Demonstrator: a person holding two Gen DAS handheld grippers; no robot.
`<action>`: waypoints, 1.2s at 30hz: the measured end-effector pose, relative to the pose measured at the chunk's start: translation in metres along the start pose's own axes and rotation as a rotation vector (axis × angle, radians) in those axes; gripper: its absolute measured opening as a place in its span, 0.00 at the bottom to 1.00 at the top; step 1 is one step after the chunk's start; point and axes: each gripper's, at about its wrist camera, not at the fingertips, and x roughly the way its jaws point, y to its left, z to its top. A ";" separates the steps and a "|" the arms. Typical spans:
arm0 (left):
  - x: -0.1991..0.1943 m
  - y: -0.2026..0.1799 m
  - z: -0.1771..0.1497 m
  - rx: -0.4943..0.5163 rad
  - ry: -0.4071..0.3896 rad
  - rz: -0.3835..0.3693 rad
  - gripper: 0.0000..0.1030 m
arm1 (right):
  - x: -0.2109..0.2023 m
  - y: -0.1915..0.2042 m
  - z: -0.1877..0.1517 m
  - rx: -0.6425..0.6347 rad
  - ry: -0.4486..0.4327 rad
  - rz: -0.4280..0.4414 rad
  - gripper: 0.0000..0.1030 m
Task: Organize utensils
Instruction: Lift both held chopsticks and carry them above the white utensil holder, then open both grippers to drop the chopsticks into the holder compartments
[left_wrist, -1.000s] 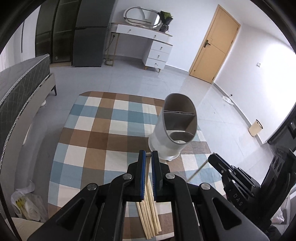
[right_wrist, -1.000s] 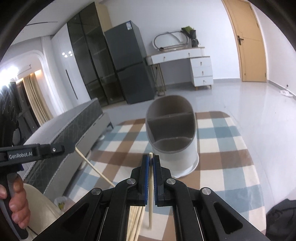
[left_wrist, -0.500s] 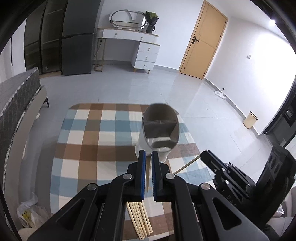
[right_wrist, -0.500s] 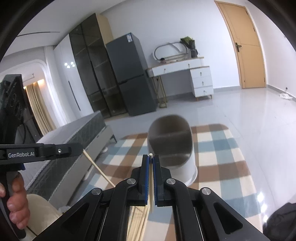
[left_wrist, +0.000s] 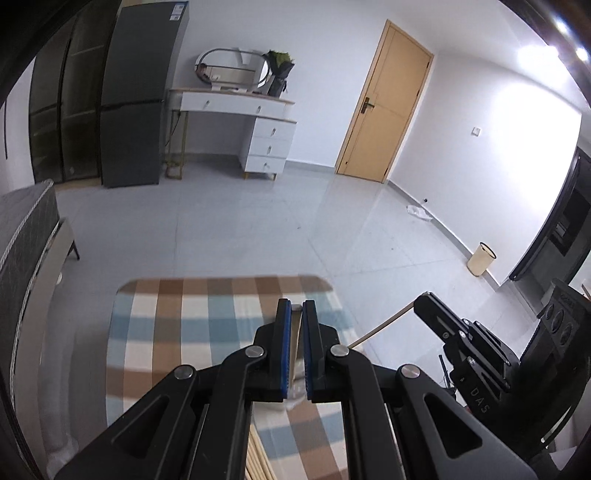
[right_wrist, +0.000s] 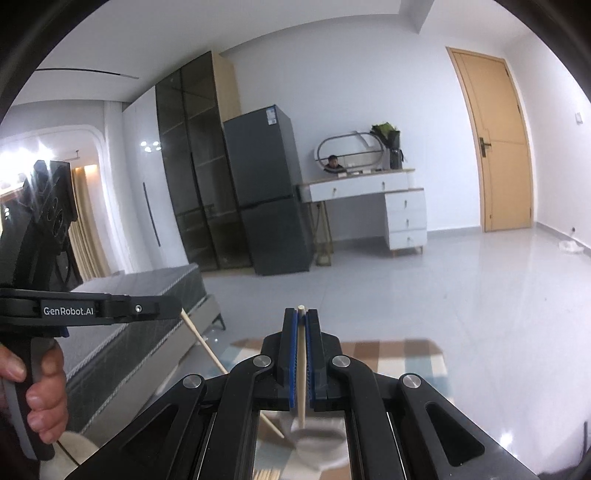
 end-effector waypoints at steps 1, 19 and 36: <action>0.004 0.000 0.007 0.002 -0.006 -0.003 0.02 | 0.003 0.000 0.004 -0.008 -0.003 -0.004 0.03; 0.094 0.027 0.018 0.030 0.098 -0.006 0.02 | 0.089 -0.007 -0.015 -0.134 0.143 0.037 0.06; 0.033 0.038 0.002 -0.018 0.031 0.188 0.56 | 0.036 -0.010 -0.032 -0.024 0.138 0.063 0.47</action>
